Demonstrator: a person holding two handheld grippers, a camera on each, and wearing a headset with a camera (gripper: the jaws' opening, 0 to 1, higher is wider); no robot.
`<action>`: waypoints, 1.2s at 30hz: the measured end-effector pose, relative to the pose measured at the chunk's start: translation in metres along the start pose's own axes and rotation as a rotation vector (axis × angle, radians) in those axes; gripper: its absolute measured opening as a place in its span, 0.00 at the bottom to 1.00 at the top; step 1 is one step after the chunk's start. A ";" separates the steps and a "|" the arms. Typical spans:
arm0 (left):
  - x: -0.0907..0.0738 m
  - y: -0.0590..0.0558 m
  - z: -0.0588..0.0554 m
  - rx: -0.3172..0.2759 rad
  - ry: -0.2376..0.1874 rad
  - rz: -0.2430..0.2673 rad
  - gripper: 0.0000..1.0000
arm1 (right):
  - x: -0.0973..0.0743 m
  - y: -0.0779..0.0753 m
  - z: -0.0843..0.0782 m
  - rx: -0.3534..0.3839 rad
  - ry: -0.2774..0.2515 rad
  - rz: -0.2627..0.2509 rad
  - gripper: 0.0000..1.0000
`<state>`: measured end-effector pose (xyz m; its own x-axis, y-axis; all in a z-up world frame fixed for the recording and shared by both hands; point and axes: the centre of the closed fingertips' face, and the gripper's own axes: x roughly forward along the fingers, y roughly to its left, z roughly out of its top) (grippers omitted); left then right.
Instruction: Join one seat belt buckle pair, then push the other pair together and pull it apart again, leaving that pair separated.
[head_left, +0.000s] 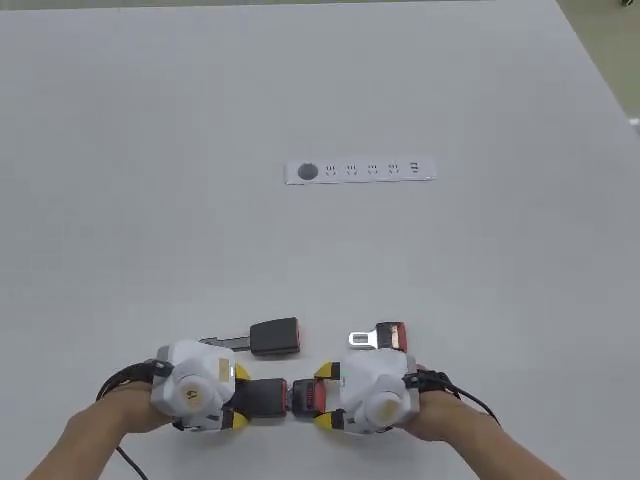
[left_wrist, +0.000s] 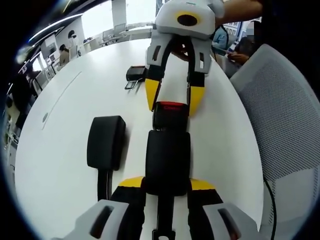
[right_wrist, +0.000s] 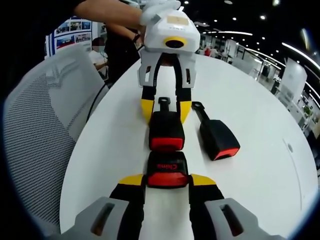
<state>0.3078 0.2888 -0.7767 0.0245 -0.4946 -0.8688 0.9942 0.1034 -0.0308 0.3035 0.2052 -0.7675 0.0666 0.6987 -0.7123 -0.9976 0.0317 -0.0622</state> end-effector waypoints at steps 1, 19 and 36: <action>0.000 0.000 0.000 -0.004 0.001 -0.002 0.33 | -0.002 0.000 0.002 -0.002 0.003 -0.001 0.31; -0.009 -0.006 0.005 -0.038 -0.001 0.029 0.43 | -0.020 -0.001 0.016 0.009 0.000 -0.026 0.42; -0.029 0.005 0.004 -0.080 -0.036 0.074 0.51 | -0.043 -0.033 0.011 0.011 -0.019 -0.109 0.48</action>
<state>0.3120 0.3003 -0.7502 0.1024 -0.5140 -0.8516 0.9780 0.2084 -0.0082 0.3329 0.1816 -0.7270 0.1744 0.7041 -0.6883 -0.9846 0.1158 -0.1311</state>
